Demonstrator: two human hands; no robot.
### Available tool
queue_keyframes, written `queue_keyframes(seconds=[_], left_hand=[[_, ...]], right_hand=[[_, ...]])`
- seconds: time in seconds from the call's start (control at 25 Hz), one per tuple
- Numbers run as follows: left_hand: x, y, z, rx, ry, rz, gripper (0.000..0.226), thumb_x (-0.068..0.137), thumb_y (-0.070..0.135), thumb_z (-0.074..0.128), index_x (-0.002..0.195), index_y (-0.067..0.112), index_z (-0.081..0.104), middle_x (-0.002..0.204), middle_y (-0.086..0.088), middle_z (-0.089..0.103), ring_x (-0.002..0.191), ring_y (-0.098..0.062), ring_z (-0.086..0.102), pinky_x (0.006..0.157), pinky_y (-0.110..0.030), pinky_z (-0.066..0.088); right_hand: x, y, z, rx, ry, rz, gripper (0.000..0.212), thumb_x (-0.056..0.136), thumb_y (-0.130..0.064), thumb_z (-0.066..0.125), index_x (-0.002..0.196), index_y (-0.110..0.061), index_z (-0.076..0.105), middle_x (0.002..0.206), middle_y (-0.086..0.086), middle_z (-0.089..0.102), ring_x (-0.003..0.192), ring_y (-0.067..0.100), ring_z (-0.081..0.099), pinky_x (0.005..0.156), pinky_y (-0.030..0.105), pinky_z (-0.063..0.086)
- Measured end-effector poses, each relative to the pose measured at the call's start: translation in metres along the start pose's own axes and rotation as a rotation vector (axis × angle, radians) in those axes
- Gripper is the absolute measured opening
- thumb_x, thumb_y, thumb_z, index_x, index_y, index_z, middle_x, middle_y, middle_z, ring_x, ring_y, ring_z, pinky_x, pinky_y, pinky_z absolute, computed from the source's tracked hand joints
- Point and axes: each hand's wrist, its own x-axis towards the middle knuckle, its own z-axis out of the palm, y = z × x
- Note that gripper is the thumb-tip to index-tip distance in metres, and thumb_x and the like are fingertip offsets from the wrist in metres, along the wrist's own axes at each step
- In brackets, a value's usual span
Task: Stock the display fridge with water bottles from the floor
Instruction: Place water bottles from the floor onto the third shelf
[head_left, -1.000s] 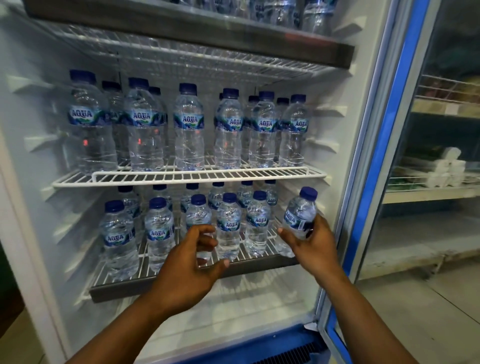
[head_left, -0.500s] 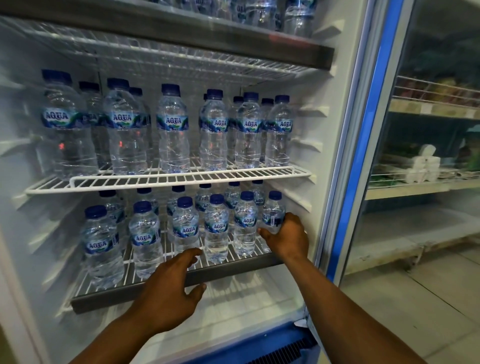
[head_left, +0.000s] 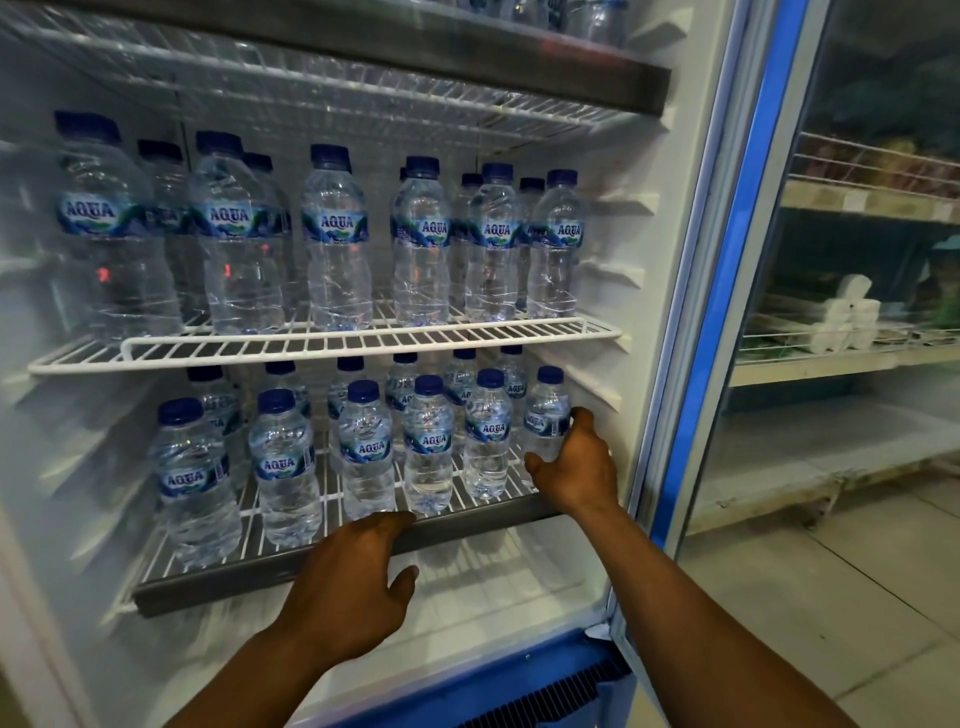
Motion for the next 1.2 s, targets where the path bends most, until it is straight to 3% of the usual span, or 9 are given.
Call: queue_keyframes(seconds=[0.12,0.32,0.52,0.68,0.8,0.88,1.0,1.2], left_hand=[[0.001,0.003,-0.002,0.003,-0.007,0.004,0.059,0.087,0.047,0.064,0.142,0.036,0.044,0.135,0.017,0.055,0.12,-0.008,0.054,0.1,-0.023,0.044],[0.002,0.012,-0.008,0.007,0.035,0.059,0.06,0.088,0.041,0.063,0.143,0.036,0.04,0.143,0.017,0.047,0.124,-0.008,0.051,0.101,-0.021,0.042],[0.013,0.019,-0.02,0.04,0.118,0.096,0.069,0.089,0.035,0.064,0.149,0.031,0.031,0.159,0.011,0.021,0.129,-0.016,0.05,0.1,-0.03,0.048],[0.041,0.034,-0.033,0.01,0.231,0.048,0.076,0.087,0.031,0.069,0.151,0.024,0.028,0.16,0.003,0.021,0.107,-0.018,0.062,0.092,-0.037,0.054],[0.074,0.041,-0.039,0.031,0.227,0.046,0.083,0.088,0.035,0.069,0.153,0.024,0.018,0.159,0.001,0.02,0.09,-0.019,0.066,0.083,-0.043,0.057],[0.091,0.041,-0.039,0.071,0.194,0.04,0.088,0.087,0.037,0.069,0.154,0.025,0.013,0.16,-0.001,0.019,0.101,-0.023,0.065,0.087,-0.043,0.056],[0.104,0.039,-0.034,0.131,0.179,0.025,0.084,0.086,0.03,0.073,0.152,0.023,0.022,0.156,-0.003,0.03,0.121,-0.028,0.056,0.093,-0.041,0.053],[0.106,0.036,-0.025,0.135,0.225,0.028,0.077,0.084,0.025,0.075,0.148,0.022,0.031,0.153,-0.002,0.036,0.124,-0.029,0.055,0.093,-0.04,0.053]], right_hand=[[0.002,0.002,-0.005,0.112,-0.028,0.04,0.071,0.072,-0.027,0.083,0.126,-0.022,0.038,0.114,0.004,0.068,0.102,0.029,0.067,0.082,0.037,0.057],[0.0,0.001,-0.003,0.119,0.009,-0.015,0.07,0.072,-0.034,0.084,0.126,-0.022,0.041,0.117,0.003,0.069,0.104,0.029,0.067,0.081,0.037,0.057],[0.001,0.001,-0.003,0.158,-0.075,-0.011,0.069,0.079,-0.022,0.078,0.134,-0.02,0.036,0.12,0.005,0.067,0.108,0.03,0.065,0.084,0.033,0.051],[0.0,0.002,-0.003,0.182,-0.092,0.017,0.067,0.078,-0.025,0.08,0.132,-0.019,0.041,0.123,0.004,0.066,0.111,0.029,0.063,0.084,0.029,0.048],[-0.004,0.004,0.003,0.199,-0.058,0.027,0.07,0.074,-0.03,0.085,0.131,-0.018,0.046,0.125,0.003,0.067,0.113,0.027,0.063,0.089,0.031,0.05],[-0.007,0.004,0.005,0.208,-0.053,0.025,0.07,0.074,-0.028,0.085,0.132,-0.018,0.047,0.127,0.003,0.066,0.115,0.026,0.062,0.093,0.034,0.05],[-0.006,0.005,0.005,0.195,-0.058,0.029,0.068,0.077,-0.026,0.084,0.133,-0.018,0.047,0.127,0.003,0.065,0.116,0.026,0.062,0.092,0.032,0.049],[-0.003,0.011,0.001,0.183,-0.091,0.005,0.067,0.077,-0.025,0.082,0.133,-0.019,0.046,0.124,0.002,0.066,0.112,0.025,0.063,0.087,0.028,0.048]])
